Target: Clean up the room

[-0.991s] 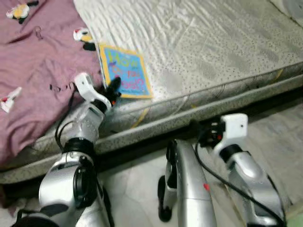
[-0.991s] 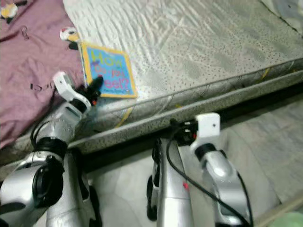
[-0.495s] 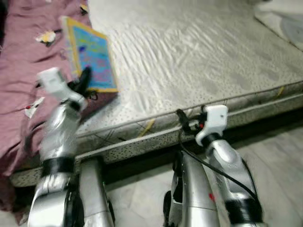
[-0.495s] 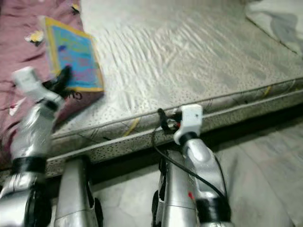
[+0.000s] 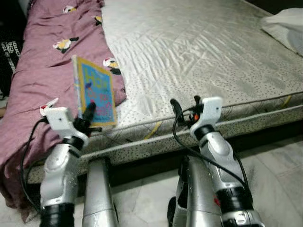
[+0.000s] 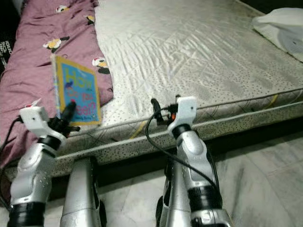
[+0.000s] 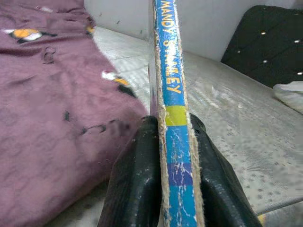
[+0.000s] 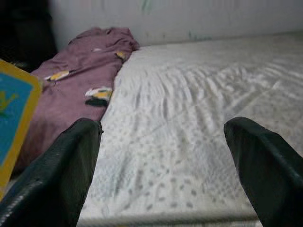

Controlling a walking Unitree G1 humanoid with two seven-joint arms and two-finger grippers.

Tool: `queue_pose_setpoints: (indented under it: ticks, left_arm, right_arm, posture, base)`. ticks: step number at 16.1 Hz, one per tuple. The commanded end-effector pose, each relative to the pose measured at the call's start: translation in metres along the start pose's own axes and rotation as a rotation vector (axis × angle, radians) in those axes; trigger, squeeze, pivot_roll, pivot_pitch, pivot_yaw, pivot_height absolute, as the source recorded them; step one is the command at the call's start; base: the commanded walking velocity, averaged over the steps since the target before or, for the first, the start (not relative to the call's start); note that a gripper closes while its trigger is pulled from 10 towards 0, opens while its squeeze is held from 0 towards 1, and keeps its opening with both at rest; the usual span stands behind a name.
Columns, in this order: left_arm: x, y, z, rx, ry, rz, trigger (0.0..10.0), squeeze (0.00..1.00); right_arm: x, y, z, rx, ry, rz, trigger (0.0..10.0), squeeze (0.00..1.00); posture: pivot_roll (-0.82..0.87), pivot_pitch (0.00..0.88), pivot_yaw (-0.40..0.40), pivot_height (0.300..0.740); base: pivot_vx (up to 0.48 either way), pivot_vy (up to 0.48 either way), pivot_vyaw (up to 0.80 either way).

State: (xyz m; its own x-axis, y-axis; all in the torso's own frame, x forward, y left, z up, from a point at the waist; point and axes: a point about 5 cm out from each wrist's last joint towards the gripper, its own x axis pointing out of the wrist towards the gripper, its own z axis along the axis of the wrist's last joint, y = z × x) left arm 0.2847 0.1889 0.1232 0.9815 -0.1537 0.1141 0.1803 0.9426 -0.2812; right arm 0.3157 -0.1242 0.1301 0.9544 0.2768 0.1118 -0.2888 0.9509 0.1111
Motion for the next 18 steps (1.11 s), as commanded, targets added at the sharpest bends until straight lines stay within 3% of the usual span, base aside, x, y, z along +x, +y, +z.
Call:
queue_pose_setpoints:
  ticks: [1,6,13,18]
  left_arm:
    - [0.003,-0.008,0.012,0.03,-0.048,-0.033,0.0,0.0]
    - [0.001,-0.02,0.005,0.03,-0.012,-0.066,0.0,0.0]
    - [-0.003,-0.024,0.0,0.049,0.019,-0.074,0.0,0.0]
    - [-0.003,-0.024,-0.001,0.051,0.022,-0.074,0.0,0.0]
  right_arm:
    - [0.002,-0.003,0.001,0.006,-0.008,-0.002,10.0,0.0]
    - [0.0,-0.009,0.003,-0.005,-0.019,-0.012,10.0,0.0]
    - [-0.003,-0.013,0.002,-0.005,-0.015,-0.032,10.0,0.0]
    - [-0.003,-0.013,0.002,-0.005,-0.015,-0.033,10.0,0.0]
  posture:
    - [0.04,0.0,-0.01,0.514]
    - [0.02,0.0,0.002,0.571]
    - [0.01,0.0,0.007,0.647]
    - [0.01,0.0,0.007,0.652]
  base:
    - [0.0,0.0,0.0]
    - [0.0,0.0,0.0]
    - [0.0,0.0,0.0]
    - [0.0,0.0,0.0]
